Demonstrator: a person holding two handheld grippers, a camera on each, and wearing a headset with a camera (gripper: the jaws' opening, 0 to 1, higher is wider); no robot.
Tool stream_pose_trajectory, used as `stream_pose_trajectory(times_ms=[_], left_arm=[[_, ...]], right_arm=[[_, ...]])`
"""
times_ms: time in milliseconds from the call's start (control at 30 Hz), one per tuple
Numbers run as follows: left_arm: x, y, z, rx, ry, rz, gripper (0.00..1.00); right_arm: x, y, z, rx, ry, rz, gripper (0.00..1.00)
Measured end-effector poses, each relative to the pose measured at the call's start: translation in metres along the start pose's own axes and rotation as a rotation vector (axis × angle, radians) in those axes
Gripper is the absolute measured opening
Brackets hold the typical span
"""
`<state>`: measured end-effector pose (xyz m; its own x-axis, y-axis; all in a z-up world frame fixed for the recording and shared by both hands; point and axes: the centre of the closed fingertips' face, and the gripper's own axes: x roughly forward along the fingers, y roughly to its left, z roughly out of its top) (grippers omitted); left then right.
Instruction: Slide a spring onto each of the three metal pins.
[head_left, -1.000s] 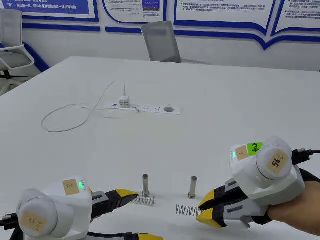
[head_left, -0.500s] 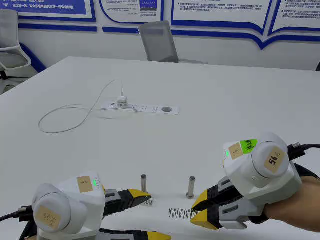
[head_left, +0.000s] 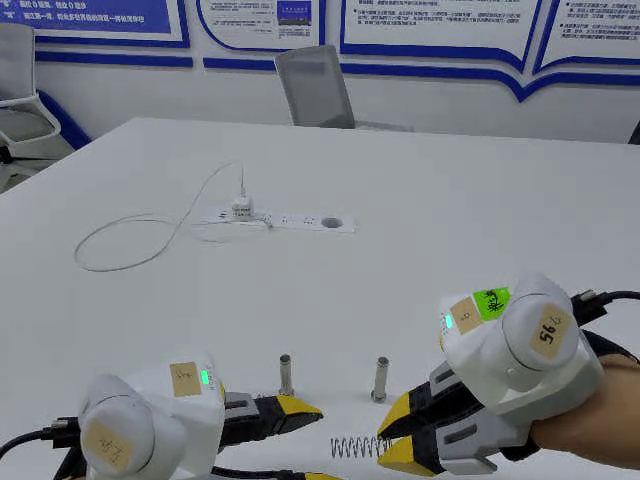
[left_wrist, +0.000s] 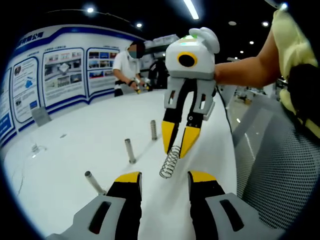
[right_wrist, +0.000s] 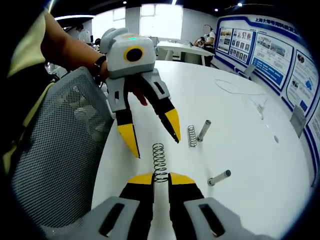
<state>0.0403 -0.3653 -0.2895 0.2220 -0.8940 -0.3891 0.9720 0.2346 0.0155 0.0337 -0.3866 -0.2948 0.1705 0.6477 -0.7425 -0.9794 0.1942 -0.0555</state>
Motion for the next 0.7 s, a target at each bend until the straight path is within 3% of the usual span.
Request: stream_pose_trajectory(times_ms=[300, 567, 700], left_arm=[[0.004, -0.007, 0.002, 0.021, 0.004, -0.031, 0.28], [0.006, -0.012, 0.0, 0.042, 0.008, -0.053, 0.14], [0.006, -0.011, -0.002, 0.046, 0.016, -0.052, 0.13]], right_arm=[[0.001, 0.005, 0.0, -0.025, 0.01, 0.016, 0.12], [0.001, 0.008, 0.0, -0.035, 0.013, 0.025, 0.12], [0.001, 0.008, 0.001, -0.036, 0.011, 0.026, 0.12]])
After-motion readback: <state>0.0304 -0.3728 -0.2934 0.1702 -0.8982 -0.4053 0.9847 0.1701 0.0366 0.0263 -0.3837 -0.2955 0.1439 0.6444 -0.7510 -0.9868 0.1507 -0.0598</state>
